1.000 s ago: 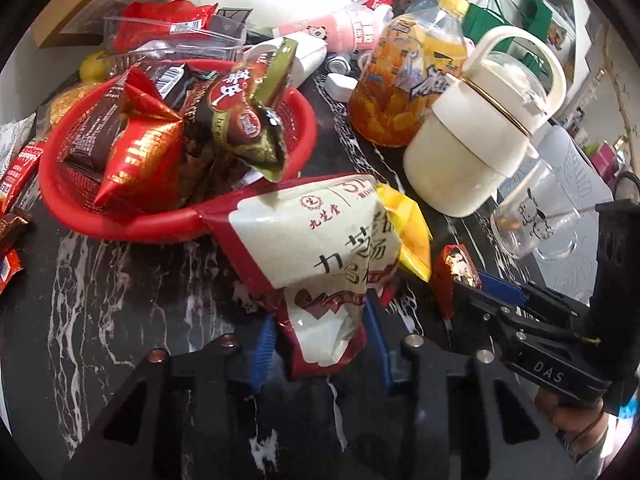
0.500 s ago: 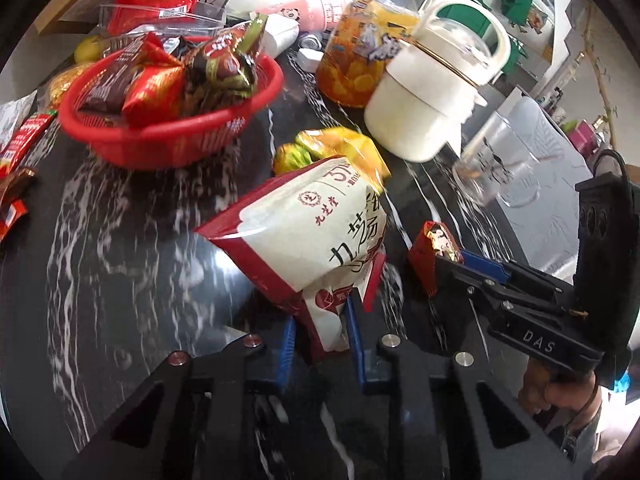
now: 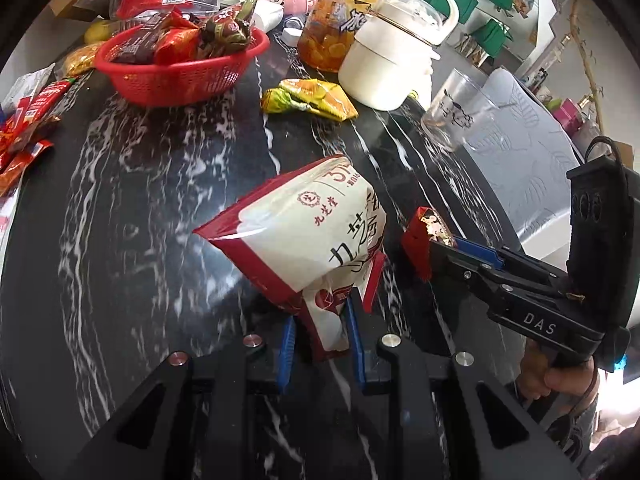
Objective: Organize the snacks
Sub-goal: 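Lift both held packets and move them toward the red basket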
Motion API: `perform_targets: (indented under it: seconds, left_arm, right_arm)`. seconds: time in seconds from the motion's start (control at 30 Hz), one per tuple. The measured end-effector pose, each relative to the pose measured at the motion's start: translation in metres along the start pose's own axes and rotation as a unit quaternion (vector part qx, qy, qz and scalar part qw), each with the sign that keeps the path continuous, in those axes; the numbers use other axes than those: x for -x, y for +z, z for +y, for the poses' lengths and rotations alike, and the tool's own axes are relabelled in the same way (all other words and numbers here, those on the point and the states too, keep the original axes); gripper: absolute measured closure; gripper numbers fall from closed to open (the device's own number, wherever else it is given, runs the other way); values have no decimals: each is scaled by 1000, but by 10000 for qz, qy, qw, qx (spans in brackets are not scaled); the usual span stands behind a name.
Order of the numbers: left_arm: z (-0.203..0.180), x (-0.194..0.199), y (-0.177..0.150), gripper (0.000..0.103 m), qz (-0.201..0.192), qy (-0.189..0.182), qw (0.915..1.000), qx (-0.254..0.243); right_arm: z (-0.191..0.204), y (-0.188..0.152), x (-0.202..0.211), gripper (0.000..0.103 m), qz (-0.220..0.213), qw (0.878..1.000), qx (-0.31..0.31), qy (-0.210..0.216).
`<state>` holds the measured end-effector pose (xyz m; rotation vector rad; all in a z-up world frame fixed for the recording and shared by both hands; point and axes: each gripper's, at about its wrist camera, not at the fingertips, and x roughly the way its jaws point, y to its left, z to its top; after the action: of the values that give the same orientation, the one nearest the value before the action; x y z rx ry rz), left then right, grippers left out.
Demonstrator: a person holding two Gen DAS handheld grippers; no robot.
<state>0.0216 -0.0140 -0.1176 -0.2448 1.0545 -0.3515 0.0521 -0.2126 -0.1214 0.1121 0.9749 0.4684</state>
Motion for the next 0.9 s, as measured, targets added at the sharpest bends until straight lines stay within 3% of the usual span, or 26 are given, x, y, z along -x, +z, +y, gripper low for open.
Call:
perform_targets:
  seconds: [0.17, 0.23, 0.27, 0.3, 0.5, 0.7, 0.9]
  left_arm:
    - [-1, -1, -8, 67, -67, 103, 9998, -130]
    - [-6, 1, -11, 45, -123, 278, 9991, -294]
    - [-8, 1, -13, 26, -135, 385, 9986, -349]
    - [-8, 0, -14, 16, -147, 409, 9984, -356]
    - [0, 10, -19, 15, -353, 335, 9988, -85]
    - [-4, 30, -6, 15, -844, 260, 9961, 58]
    - [-14, 14, 14, 15, -677, 392, 9966, 246]
  right_arm:
    - [10, -11, 7, 66, -40, 10000, 18, 49]
    - [11, -14, 10, 66, -47, 10000, 9, 57]
    - [12, -15, 10, 66, -50, 10000, 6, 58]
    - [12, -16, 11, 66, -56, 10000, 0, 57]
    - [12, -17, 19, 66, -143, 9999, -48, -2]
    - [13, -16, 26, 66, -233, 9997, -53, -28]
    - [9, -13, 28, 66, -278, 9996, -97, -51]
